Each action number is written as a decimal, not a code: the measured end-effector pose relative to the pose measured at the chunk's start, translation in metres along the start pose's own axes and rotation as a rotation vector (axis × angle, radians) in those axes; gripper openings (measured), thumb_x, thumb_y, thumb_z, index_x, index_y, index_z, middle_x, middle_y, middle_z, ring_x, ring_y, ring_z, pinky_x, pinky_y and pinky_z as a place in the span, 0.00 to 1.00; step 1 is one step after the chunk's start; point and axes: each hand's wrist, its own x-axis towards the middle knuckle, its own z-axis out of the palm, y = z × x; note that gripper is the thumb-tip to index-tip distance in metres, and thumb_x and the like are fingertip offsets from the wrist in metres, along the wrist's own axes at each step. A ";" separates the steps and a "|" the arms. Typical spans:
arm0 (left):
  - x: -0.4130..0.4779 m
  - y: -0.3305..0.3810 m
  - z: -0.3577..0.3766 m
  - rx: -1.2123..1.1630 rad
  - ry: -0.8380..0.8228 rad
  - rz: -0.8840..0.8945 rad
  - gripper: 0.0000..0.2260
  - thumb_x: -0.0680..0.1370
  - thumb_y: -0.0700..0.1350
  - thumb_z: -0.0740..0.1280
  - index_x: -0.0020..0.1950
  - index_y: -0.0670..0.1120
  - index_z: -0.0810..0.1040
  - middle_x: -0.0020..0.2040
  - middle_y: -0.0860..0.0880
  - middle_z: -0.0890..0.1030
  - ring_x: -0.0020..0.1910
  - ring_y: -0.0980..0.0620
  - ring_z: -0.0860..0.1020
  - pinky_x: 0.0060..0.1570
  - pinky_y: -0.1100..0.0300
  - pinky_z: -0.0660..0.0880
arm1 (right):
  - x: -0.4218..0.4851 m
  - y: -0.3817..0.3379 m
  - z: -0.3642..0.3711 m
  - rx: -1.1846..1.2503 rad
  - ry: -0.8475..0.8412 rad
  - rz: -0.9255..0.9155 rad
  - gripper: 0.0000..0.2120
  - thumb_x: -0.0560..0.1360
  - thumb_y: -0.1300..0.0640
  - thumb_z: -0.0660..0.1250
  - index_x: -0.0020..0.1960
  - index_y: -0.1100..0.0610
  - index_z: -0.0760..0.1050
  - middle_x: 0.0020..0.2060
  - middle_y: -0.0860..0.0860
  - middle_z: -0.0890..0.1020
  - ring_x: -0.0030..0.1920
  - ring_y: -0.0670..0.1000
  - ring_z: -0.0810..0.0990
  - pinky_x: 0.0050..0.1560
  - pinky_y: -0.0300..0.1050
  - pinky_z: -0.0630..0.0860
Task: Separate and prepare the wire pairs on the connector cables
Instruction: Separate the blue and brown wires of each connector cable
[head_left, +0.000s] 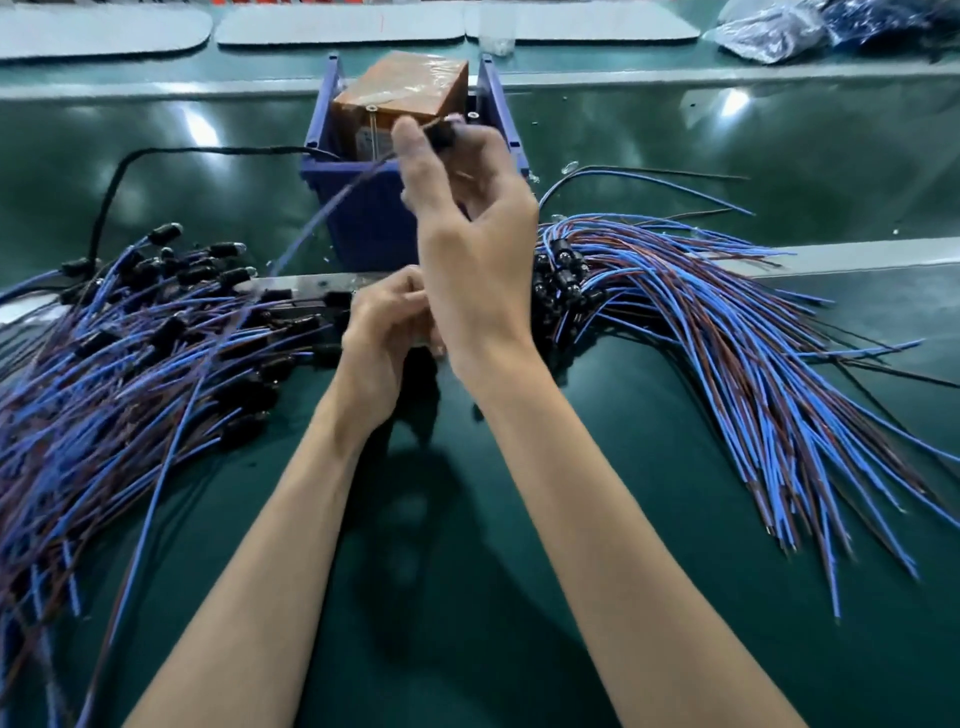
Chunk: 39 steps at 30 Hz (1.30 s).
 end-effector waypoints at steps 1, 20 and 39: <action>-0.003 0.002 0.003 0.010 -0.125 0.055 0.11 0.74 0.46 0.60 0.35 0.52 0.80 0.28 0.57 0.78 0.27 0.61 0.75 0.36 0.65 0.71 | 0.003 -0.002 -0.003 0.031 0.023 0.012 0.05 0.77 0.59 0.68 0.43 0.55 0.72 0.40 0.52 0.81 0.44 0.50 0.81 0.56 0.55 0.78; 0.012 0.008 0.005 -0.163 0.156 -0.002 0.20 0.81 0.56 0.56 0.33 0.48 0.65 0.23 0.55 0.66 0.20 0.60 0.64 0.24 0.68 0.63 | 0.016 -0.009 -0.023 -0.309 -0.036 -0.060 0.12 0.81 0.55 0.61 0.39 0.54 0.70 0.23 0.42 0.70 0.24 0.40 0.68 0.30 0.33 0.63; 0.011 0.009 -0.001 -0.324 -0.052 -0.049 0.15 0.78 0.46 0.62 0.35 0.52 0.84 0.39 0.56 0.83 0.39 0.59 0.81 0.42 0.67 0.75 | 0.025 -0.017 -0.037 -0.512 -0.197 0.054 0.14 0.80 0.54 0.63 0.37 0.56 0.76 0.20 0.42 0.72 0.28 0.43 0.69 0.35 0.38 0.65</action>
